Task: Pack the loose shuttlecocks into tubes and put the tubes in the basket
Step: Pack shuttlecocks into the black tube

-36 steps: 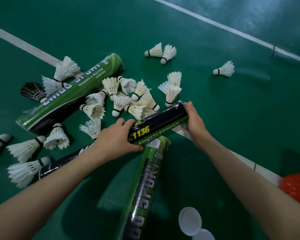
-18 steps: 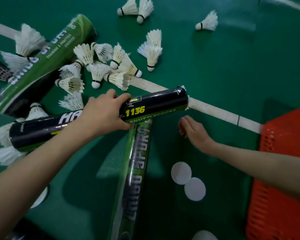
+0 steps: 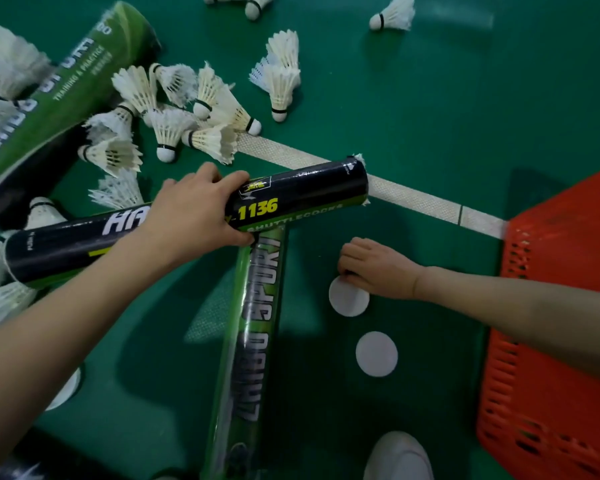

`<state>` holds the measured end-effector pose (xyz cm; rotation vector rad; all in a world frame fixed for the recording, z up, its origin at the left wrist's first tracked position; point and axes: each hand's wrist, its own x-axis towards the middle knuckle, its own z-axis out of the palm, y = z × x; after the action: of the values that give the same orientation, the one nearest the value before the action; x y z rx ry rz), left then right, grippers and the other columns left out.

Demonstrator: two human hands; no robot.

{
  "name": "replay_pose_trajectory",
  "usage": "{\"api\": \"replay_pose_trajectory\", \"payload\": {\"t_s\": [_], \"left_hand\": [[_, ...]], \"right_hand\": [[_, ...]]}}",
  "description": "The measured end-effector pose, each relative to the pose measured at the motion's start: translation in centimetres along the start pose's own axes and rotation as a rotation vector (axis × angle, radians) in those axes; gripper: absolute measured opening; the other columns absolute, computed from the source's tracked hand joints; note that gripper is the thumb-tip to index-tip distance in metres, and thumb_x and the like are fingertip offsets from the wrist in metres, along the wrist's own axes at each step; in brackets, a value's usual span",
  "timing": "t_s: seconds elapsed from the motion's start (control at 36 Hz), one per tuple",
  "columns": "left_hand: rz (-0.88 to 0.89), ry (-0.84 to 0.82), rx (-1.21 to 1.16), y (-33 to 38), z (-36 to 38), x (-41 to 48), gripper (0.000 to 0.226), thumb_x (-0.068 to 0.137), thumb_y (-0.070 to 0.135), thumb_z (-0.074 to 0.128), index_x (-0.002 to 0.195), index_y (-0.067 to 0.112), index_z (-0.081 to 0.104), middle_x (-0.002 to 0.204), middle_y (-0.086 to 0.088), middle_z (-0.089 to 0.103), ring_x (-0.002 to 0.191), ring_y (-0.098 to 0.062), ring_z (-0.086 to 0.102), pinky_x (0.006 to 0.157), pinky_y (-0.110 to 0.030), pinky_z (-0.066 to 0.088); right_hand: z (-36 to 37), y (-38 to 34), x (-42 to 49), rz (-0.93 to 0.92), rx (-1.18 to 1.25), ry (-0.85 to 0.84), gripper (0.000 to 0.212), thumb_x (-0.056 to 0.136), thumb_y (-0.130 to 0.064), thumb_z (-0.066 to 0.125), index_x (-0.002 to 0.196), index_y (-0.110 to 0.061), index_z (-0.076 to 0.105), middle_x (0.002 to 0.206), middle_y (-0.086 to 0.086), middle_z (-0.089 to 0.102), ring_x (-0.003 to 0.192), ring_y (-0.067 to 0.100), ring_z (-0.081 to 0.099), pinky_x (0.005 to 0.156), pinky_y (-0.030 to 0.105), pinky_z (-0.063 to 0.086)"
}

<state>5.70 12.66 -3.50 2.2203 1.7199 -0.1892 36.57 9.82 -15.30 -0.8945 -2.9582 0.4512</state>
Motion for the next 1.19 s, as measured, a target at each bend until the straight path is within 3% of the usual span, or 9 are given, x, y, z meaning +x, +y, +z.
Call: {"api": "replay_pose_trajectory", "payload": {"t_s": [0.08,0.25,0.36,0.53,0.64,0.75,0.83,0.94,1.19], "left_hand": [[-0.038,0.034,-0.003,-0.6,-0.1,0.3,0.090,0.067,0.064,0.070,0.141,0.029,0.032,0.108,-0.006,0.046,0.095,-0.028,0.051,0.077,-0.036,0.039],[-0.110,0.063,-0.112,-2.0,-0.1,0.7,0.092,0.067,0.064,0.071,0.143,0.029,0.033,0.110,-0.003,0.045,0.097,-0.026,0.052,0.082,-0.039,0.047],[-0.174,0.077,-0.178,-2.6,-0.2,0.8,0.094,0.066,0.066,0.071,0.142,0.027,0.033,0.114,-0.004,0.046,0.099,-0.028,0.054,0.081,-0.038,0.048],[-0.203,0.118,-0.241,-3.4,-0.6,0.7,0.095,0.067,0.062,0.072,0.144,0.025,0.031,0.121,-0.004,0.046,0.102,-0.026,0.054,0.084,-0.036,0.048],[-0.195,0.143,-0.268,-3.4,-0.5,0.5,0.096,0.066,0.063,0.073,0.144,0.025,0.032,0.120,-0.002,0.046,0.101,-0.025,0.054,0.084,-0.038,0.049],[-0.164,0.157,-0.306,-3.4,-0.4,0.4,0.095,0.066,0.063,0.073,0.144,0.026,0.033,0.121,0.000,0.045,0.101,-0.024,0.054,0.087,-0.039,0.048],[-0.158,0.155,-0.323,-3.4,-0.3,0.4,0.096,0.066,0.062,0.073,0.144,0.027,0.032,0.123,0.000,0.045,0.102,-0.023,0.054,0.089,-0.039,0.048],[-0.187,0.162,-0.333,-3.9,-0.2,0.4,0.097,0.066,0.062,0.074,0.145,0.027,0.031,0.124,0.000,0.045,0.104,-0.023,0.053,0.090,-0.039,0.047],[-0.229,0.127,-0.192,-4.5,0.2,0.4,0.091,0.067,0.061,0.073,0.143,0.028,0.034,0.125,-0.003,0.046,0.106,-0.025,0.052,0.092,-0.039,0.044]], "right_hand": [[-0.9,1.4,1.0,0.212,-0.007,0.065,0.024,0.093,-0.026,0.045,0.087,-0.007,0.059,0.087,0.009,0.056,0.079,0.025,0.048,0.076,0.035,0.042],[-5.6,4.3,6.1,1.006,0.438,0.360,0.009,0.098,-0.012,0.043,0.093,-0.005,0.048,0.097,0.012,0.050,0.086,0.026,0.047,0.072,0.036,0.039],[-9.4,6.2,10.0,1.205,0.684,0.648,0.015,0.097,-0.007,0.038,0.106,-0.010,0.049,0.098,0.007,0.051,0.085,0.023,0.048,0.067,0.033,0.038],[-13.7,5.1,14.4,1.102,1.179,0.721,0.027,0.097,-0.001,0.037,0.103,-0.017,0.057,0.102,0.000,0.050,0.085,0.017,0.053,0.082,0.035,0.051],[-14.8,4.6,16.0,1.030,1.347,0.721,0.029,0.095,0.002,0.040,0.095,-0.017,0.062,0.110,0.008,0.057,0.082,0.019,0.053,0.059,0.026,0.047],[-15.7,3.7,16.7,0.928,1.508,0.662,0.024,0.096,-0.002,0.043,0.098,-0.014,0.063,0.080,0.001,0.066,0.059,0.012,0.060,0.055,0.027,0.049],[-15.6,3.3,17.0,0.969,1.491,0.670,0.022,0.097,-0.004,0.041,0.096,-0.014,0.061,0.075,0.000,0.061,0.053,0.010,0.055,0.053,0.026,0.047],[-14.9,4.6,16.5,1.140,1.339,0.766,0.024,0.098,-0.006,0.035,0.108,-0.010,0.056,0.088,0.000,0.050,0.075,0.013,0.046,0.062,0.025,0.041],[-7.5,3.3,13.4,1.124,0.691,0.177,0.034,0.097,-0.005,0.031,0.119,-0.008,0.056,0.126,0.015,0.053,0.097,0.024,0.045,0.077,0.030,0.037]]}}
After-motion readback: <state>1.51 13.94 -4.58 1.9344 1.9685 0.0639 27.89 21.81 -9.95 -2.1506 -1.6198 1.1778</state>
